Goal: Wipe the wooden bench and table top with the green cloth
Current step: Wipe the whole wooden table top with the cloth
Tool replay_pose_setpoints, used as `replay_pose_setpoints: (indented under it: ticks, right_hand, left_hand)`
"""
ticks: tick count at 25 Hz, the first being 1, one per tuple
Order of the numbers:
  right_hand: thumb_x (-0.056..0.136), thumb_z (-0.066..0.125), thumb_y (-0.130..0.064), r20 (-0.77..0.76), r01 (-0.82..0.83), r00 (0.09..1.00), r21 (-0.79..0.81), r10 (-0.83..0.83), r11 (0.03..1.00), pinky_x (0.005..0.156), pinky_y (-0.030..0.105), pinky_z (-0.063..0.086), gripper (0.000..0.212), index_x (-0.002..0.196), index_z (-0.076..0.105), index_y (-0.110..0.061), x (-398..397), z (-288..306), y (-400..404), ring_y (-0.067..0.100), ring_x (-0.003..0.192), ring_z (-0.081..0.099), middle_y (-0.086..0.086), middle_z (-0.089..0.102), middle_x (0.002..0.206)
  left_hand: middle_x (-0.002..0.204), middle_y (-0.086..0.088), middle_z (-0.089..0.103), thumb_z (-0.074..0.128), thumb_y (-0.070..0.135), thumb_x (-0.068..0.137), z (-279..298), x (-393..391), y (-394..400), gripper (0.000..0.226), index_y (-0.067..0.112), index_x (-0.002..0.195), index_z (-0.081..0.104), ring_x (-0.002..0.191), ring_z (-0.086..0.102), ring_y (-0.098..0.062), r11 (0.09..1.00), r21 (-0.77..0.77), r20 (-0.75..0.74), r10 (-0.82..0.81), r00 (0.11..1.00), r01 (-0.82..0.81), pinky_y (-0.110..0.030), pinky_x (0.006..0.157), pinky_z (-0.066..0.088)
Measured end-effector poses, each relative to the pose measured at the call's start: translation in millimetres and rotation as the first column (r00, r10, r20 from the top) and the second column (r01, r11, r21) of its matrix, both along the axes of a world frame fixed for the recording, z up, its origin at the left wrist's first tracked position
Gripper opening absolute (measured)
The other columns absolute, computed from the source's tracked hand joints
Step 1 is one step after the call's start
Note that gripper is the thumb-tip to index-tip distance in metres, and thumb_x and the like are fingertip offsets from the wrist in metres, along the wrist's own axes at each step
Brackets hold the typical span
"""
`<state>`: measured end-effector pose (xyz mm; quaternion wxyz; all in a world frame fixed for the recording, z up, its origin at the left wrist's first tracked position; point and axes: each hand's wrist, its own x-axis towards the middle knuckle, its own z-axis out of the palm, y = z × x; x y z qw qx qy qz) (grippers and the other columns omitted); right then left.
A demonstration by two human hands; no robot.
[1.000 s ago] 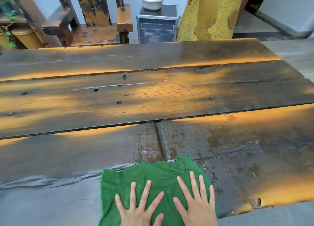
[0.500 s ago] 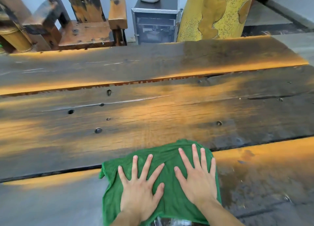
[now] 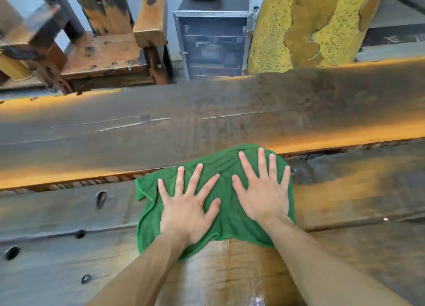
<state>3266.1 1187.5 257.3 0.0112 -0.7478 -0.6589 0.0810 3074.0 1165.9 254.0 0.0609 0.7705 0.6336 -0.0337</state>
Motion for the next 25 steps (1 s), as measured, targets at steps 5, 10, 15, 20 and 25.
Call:
replay_pose_setpoints:
  ticks: [5,10,15,20,25]
  right_hand:
    - [0.098,0.008,-0.065,0.005,-0.022,1.000,-0.017,0.022,1.000,0.119,0.060,-0.010,0.063,0.155,-0.011,-0.048,8.2,-0.3,139.0,0.027,0.152,-0.020,0.000,-0.019,0.167]
    - [0.098,0.011,-0.066,0.044,-0.017,0.999,0.025,0.016,1.000,0.119,0.062,-0.009,0.064,0.157,-0.004,-0.046,18.1,-8.0,252.3,0.027,0.154,-0.013,0.001,-0.012,0.168]
    - [0.097,0.012,-0.068,0.027,-0.049,0.998,0.008,0.049,0.999,0.119,0.062,-0.006,0.064,0.156,-0.002,-0.049,29.6,-7.2,330.9,0.027,0.154,-0.010,0.000,-0.010,0.169]
    - [0.097,0.012,-0.069,0.007,-0.067,0.998,0.009,0.066,0.998,0.120,0.061,-0.007,0.062,0.156,0.000,-0.051,37.1,-9.0,353.3,0.027,0.154,-0.010,-0.002,-0.010,0.169]
    - [0.098,0.009,-0.066,0.024,-0.082,0.996,0.007,0.081,0.997,0.121,0.058,-0.007,0.062,0.157,0.001,-0.048,31.8,-7.6,291.9,0.024,0.154,-0.011,-0.003,-0.011,0.168]
  left_hand:
    - [0.164,0.018,-0.019,0.001,0.074,0.088,4.9,15.1,140.6,0.062,0.061,0.146,-0.016,0.151,-0.022,-0.027,0.999,-0.015,-0.023,0.030,0.999,-0.030,-0.073,0.112,-0.008]
    - [0.167,0.018,-0.008,0.014,0.072,0.095,-2.0,31.3,269.2,0.059,0.061,0.150,-0.002,0.154,-0.014,-0.027,0.998,0.027,0.013,0.055,0.998,-0.055,-0.074,0.112,-0.007]
    - [0.167,0.016,-0.003,0.020,0.072,0.095,-0.4,35.8,357.6,0.057,0.062,0.149,0.006,0.154,-0.009,-0.027,0.998,0.020,0.025,0.057,0.998,-0.057,-0.075,0.112,-0.005]
    - [0.168,0.014,0.002,0.020,0.069,0.097,-5.3,38.0,381.8,0.056,0.060,0.151,0.007,0.154,-0.004,-0.030,0.999,0.043,0.011,0.021,1.000,-0.022,-0.075,0.112,-0.004]
    - [0.168,0.010,-0.005,0.014,0.068,0.097,-4.5,43.4,326.6,0.059,0.055,0.153,0.000,0.154,-0.006,-0.032,0.999,0.046,-0.005,-0.019,1.000,0.019,-0.070,0.115,-0.003]
